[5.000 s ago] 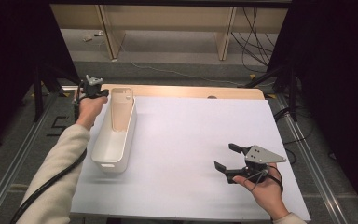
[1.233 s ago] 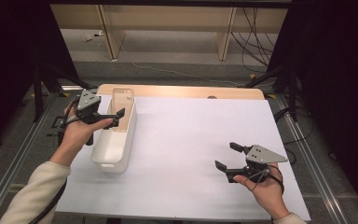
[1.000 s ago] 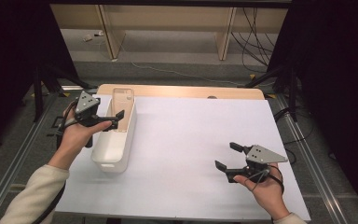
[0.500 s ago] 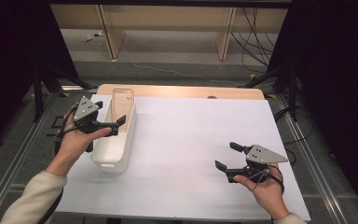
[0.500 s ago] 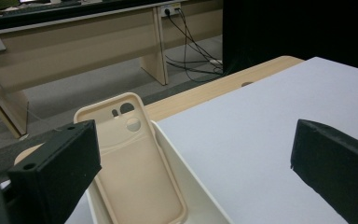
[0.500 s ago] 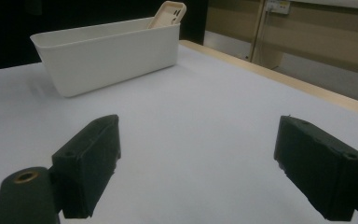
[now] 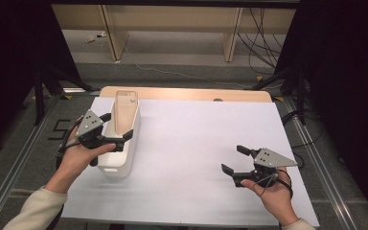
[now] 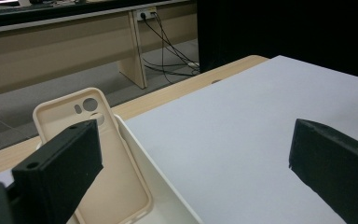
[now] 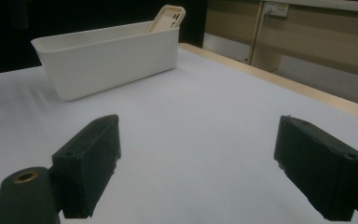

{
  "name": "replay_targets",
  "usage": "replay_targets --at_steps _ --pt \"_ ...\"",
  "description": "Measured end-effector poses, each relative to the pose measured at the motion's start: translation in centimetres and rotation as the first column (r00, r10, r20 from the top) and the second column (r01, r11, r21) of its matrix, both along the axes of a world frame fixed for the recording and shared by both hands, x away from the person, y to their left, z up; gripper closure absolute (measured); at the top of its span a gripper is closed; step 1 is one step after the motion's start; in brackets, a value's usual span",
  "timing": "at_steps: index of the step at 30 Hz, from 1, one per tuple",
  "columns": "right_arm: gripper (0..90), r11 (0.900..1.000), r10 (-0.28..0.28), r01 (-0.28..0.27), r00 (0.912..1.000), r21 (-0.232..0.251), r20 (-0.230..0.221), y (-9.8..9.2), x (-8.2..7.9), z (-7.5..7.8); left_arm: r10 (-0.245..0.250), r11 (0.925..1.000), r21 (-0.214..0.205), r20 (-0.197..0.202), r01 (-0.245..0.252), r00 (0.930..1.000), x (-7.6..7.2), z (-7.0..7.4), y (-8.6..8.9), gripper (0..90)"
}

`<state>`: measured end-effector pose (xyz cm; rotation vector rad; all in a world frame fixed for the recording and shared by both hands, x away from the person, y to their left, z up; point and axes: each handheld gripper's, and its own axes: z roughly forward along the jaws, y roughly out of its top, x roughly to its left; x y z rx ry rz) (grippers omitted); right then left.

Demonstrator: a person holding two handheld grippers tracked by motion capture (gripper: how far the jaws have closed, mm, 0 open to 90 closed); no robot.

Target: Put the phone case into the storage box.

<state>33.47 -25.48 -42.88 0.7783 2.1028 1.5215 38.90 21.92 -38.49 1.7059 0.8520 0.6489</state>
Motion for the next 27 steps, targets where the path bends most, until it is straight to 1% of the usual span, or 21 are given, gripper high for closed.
replay_targets --at_steps 1,2,3,4,5,6,8,9,10,12,13,14,15,17,19,21,23,24,25,26,27 --pt "15.8 0.9997 0.013 -0.012 0.9998 0.02 -0.018 0.2 -0.1 -0.1 -0.002 1.0 0.003 -0.002 0.002 1.0 -0.2 0.0 0.0 2.3" --pt "15.8 0.9997 0.012 -0.012 0.9999 0.02 0.01 0.2 0.1 -0.1 -0.004 1.0 -0.001 -0.003 0.004 1.0 -0.4 -0.1 0.0 2.3" --pt "15.8 0.9998 0.009 -0.009 0.9999 0.016 0.015 0.2 0.1 -0.1 -0.005 1.0 0.003 -0.003 0.005 1.0 -0.5 -0.1 0.0 2.7" --pt "15.8 0.9998 0.012 -0.012 0.9998 0.017 -0.018 0.2 0.0 -0.1 -0.007 1.0 0.002 -0.006 0.007 1.0 -0.7 -0.2 -0.1 3.1" --pt "15.8 1.0 0.004 -0.004 0.9999 0.007 0.011 0.2 0.1 -0.1 -0.013 0.9999 0.003 -0.002 0.013 0.9999 -1.0 -0.2 -0.1 3.2" --pt "15.8 1.0 0.004 -0.004 0.9999 0.009 -0.015 0.2 -0.1 -0.1 -0.016 0.9999 -0.004 -0.001 0.016 0.9999 -1.2 -0.2 -0.2 3.5" --pt "15.8 0.9996 0.012 -0.012 0.9998 0.024 -0.014 0.3 0.0 -0.2 -0.024 0.9997 -0.004 0.006 0.024 0.9997 -1.6 -0.4 -0.2 3.8" --pt "15.8 0.9997 0.012 -0.011 0.9998 0.02 -0.014 0.2 0.0 -0.2 -0.026 0.9996 -0.007 0.004 0.026 0.9996 -1.8 -0.4 -0.2 3.8" --pt "15.8 1.0 0.005 -0.005 1.0 0.008 0.006 0.1 0.1 -0.1 -0.027 0.9996 -0.009 0.003 0.027 0.9996 -2.0 -0.5 -0.3 3.9" --pt "15.8 1.0 0.002 -0.002 1.0 0.004 0.007 0.2 0.1 -0.1 -0.028 0.9995 -0.013 0.006 0.028 0.9996 -2.2 -0.7 -0.3 4.2" --pt "15.8 1.0 0.003 -0.003 0.9998 0.007 -0.017 0.2 -0.1 -0.1 -0.027 0.9994 -0.021 0.011 0.027 0.9996 -2.3 -0.9 -0.3 4.3" --pt "15.8 1.0 -0.004 0.004 0.9999 0.001 0.01 0.2 0.0 -0.1 -0.023 0.9996 -0.015 0.007 0.023 0.9997 -2.4 -1.0 -0.3 4.5" --pt "15.8 1.0 0.003 -0.003 0.9999 0.001 -0.016 0.2 -0.1 0.0 -0.024 0.9996 -0.018 0.006 0.024 0.9997 -2.5 -1.0 -0.3 4.6" --pt "15.8 1.0 0.0 0.0 0.9998 -0.001 -0.017 0.2 -0.1 -0.1 -0.028 0.9995 -0.016 0.004 0.028 0.9996 -2.7 -1.2 -0.3 4.9" --pt "15.8 1.0 0.001 -0.001 0.9999 0.005 -0.011 0.2 -0.1 -0.1 -0.029 0.9995 -0.015 0.001 0.029 0.9996 -2.9 -1.3 -0.4 5.0" --pt "15.8 1.0 -0.003 0.002 0.9999 0.004 0.015 0.1 0.1 -0.2 -0.03 0.9994 -0.015 -0.002 0.03 0.9995 -3.1 -1.5 -0.4 5.1" --pt "15.8 1.0 0.007 -0.007 1.0 0.004 0.005 0.1 0.1 -0.1 -0.035 0.9992 -0.019 -0.001 0.035 0.9994 -3.2 -1.7 -0.5 5.2" --pt "15.8 0.9999 0.009 -0.009 0.9999 0.014 0.014 0.2 0.1 -0.2 -0.032 0.9994 -0.01 -0.003 0.032 0.9995 -3.2 -1.7 -0.5 5.3" --pt "15.8 0.9997 0.013 -0.013 0.9998 0.022 -0.017 0.2 -0.1 -0.2 -0.03 0.9995 -0.013 -0.001 0.03 0.9995 -3.3 -1.7 -0.5 5.3" --pt "15.8 0.9997 0.012 -0.012 0.9999 0.024 -0.011 0.3 0.0 -0.2 -0.031 0.9994 -0.013 -0.002 0.031 0.9995 -3.3 -1.8 -0.4 5.5" --pt "15.8 1.0 0.0 0.001 1.0 0.005 -0.009 0.2 -0.1 -0.1 -0.031 0.9994 -0.015 -0.002 0.031 0.9995 -3.3 -1.8 -0.4 5.5"
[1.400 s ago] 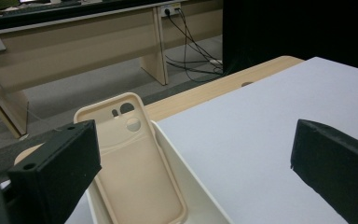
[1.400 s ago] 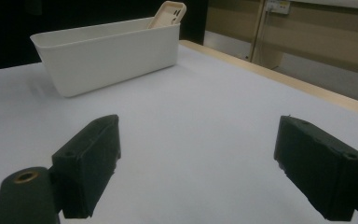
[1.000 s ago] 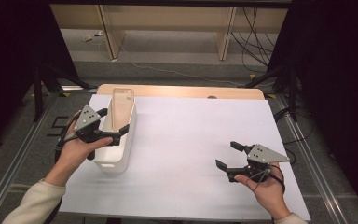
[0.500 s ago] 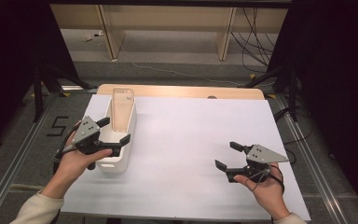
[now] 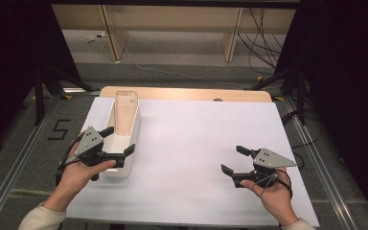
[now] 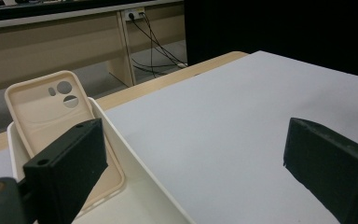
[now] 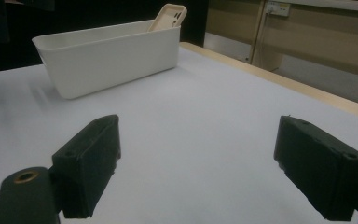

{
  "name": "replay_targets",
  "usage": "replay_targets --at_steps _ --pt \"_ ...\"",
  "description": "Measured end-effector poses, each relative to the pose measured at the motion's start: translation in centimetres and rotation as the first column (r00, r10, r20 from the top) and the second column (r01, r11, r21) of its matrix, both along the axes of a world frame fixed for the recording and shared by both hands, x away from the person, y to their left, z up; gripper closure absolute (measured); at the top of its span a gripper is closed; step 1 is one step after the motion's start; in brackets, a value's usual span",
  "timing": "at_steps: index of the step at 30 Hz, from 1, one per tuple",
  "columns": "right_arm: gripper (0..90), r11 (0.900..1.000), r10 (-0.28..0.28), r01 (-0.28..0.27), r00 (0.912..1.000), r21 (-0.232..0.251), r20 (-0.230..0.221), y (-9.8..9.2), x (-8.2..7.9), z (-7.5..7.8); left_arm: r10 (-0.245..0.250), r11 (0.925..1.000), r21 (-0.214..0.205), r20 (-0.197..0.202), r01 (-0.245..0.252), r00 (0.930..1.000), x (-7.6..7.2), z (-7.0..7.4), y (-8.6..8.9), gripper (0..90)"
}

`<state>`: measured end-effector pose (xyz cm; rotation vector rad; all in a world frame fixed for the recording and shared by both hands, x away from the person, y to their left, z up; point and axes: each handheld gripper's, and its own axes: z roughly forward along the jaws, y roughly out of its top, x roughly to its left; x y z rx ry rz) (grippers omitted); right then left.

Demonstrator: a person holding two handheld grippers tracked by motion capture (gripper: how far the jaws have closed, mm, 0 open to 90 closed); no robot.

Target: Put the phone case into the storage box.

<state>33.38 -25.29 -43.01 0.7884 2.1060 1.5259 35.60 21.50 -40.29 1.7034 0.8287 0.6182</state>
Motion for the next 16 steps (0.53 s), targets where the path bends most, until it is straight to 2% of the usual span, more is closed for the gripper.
replay_targets --at_steps 1,2,3,4,9,10,13,15,16 --pt "15.8 1.0 0.005 -0.005 1.0 0.002 -0.004 0.01 0.01 -0.02 0.002 1.0 0.001 0.002 -0.002 1.0 -0.02 -0.02 0.05 5.8" --pt "15.8 0.9999 0.01 -0.01 0.9997 0.009 0.02 0.03 0.18 -0.1 0.003 1.0 0.002 0.002 -0.003 1.0 -0.03 -0.02 0.08 5.9" --pt "15.8 0.9999 0.012 -0.012 0.9999 0.012 0.011 0.05 0.14 -0.11 0.0 1.0 -0.001 0.003 0.0 1.0 -0.01 -0.04 0.1 5.9" --pt "15.8 1.0 0.004 -0.004 0.9998 -0.001 0.018 -0.04 0.13 -0.04 0.004 1.0 0.0 0.0 -0.004 1.0 -0.06 -0.02 0.14 6.0" --pt "15.8 1.0 0.005 -0.005 0.9998 -0.006 0.02 -0.18 0.21 -0.05 0.006 1.0 0.0 0.002 -0.006 1.0 -0.16 -0.14 0.23 6.6" --pt "15.8 0.9999 0.01 -0.011 0.9996 0.01 0.027 -0.08 0.31 -0.16 0.008 1.0 -0.005 0.004 -0.008 1.0 -0.2 -0.17 0.22 7.0" --pt "15.9 0.9999 0.012 -0.012 0.9999 -0.008 0.01 -0.16 0.15 -0.08 0.022 0.9997 -0.012 0.013 -0.022 0.9997 -0.28 -0.17 0.25 7.9" --pt "15.8 0.9999 0.012 -0.012 0.9999 -0.005 0.011 -0.15 0.16 -0.09 0.028 0.9994 -0.019 0.015 -0.028 0.9995 -0.3 -0.08 0.31 8.7" --pt "15.8 0.9998 0.017 -0.017 0.9996 0.012 0.024 -0.09 0.28 -0.18 0.031 0.9993 -0.019 0.017 -0.031 0.9994 -0.31 -0.01 0.35 9.0"
